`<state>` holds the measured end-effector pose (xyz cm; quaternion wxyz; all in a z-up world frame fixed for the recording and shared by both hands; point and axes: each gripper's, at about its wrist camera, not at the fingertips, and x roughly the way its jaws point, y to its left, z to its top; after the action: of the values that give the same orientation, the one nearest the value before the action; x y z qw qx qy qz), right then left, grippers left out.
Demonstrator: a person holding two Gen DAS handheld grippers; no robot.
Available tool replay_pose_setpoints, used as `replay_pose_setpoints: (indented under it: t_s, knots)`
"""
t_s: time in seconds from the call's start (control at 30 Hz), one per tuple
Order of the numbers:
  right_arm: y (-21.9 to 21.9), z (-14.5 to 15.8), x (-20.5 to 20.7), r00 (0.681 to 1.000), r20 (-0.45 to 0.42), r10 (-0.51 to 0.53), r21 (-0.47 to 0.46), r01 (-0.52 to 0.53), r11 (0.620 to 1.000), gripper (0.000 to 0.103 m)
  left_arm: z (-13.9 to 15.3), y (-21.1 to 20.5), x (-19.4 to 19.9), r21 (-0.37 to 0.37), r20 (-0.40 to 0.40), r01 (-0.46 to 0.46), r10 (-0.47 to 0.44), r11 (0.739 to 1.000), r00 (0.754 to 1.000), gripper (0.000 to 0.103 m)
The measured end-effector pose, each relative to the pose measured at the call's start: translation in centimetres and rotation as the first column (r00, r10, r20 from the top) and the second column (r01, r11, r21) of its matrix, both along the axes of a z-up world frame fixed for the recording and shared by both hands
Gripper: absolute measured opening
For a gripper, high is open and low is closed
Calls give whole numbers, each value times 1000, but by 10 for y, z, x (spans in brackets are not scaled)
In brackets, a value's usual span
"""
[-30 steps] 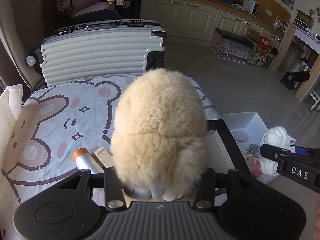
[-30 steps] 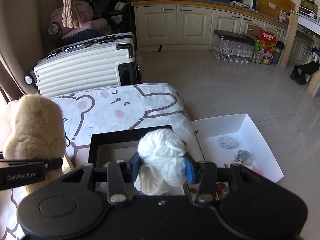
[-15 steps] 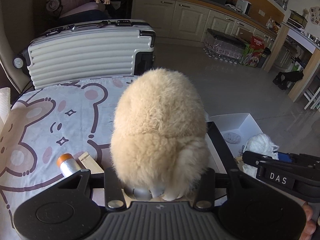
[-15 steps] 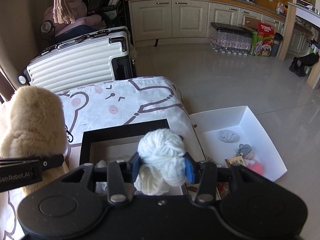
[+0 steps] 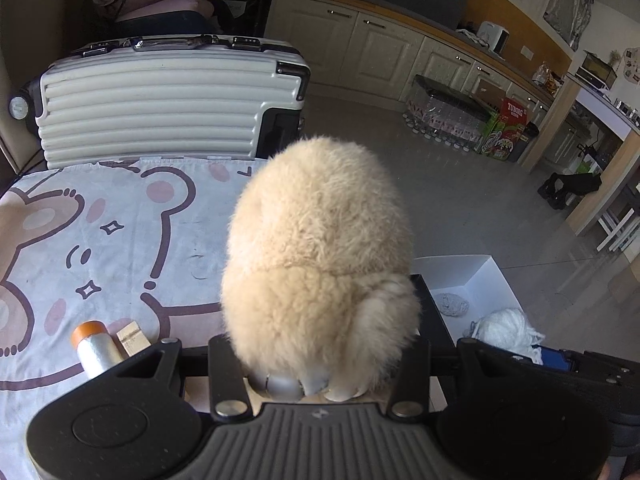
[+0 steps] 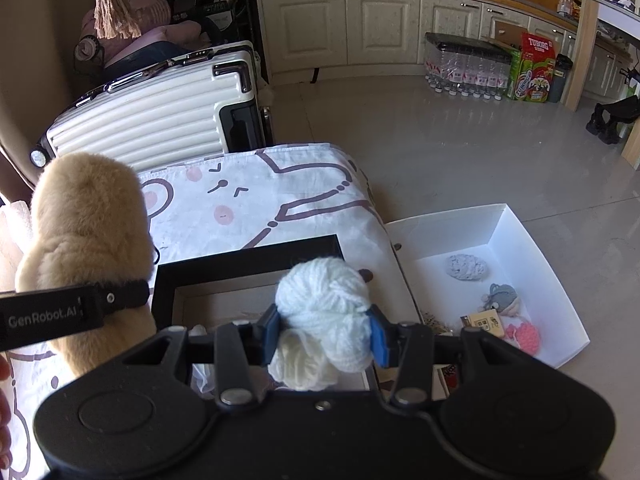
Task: Organize objects
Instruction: 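Carry the bunny with the left tool while the right tool carries the yarn ball over the black box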
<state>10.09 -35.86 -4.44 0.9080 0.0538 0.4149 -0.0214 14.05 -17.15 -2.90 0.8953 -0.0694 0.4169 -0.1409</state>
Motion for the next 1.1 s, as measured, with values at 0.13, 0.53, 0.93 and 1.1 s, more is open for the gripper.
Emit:
replay_pose_setpoints:
  t_s: [0.13,0.53,0.93,1.1]
  knots:
    - [-5,-2,2,1000,-4,-11,12,11,1000,46,-7,-7,7,-30,8,0,0,1000,1000,46]
    - [-14,-9,4,1000,-14,-10,62,10,998,46,-42,-32,26,-100,-14,21,-23,995,1000,46]
    - [-17,-20,12,999,-48,10,76,-7,997,45,-77,-47,38,-130,-124,52,-69,990,990,47]
    - [-11,-27,15,992,-92,91,80,-84,993,45,-95,-44,43,-75,-212,55,-70,996,975,47]
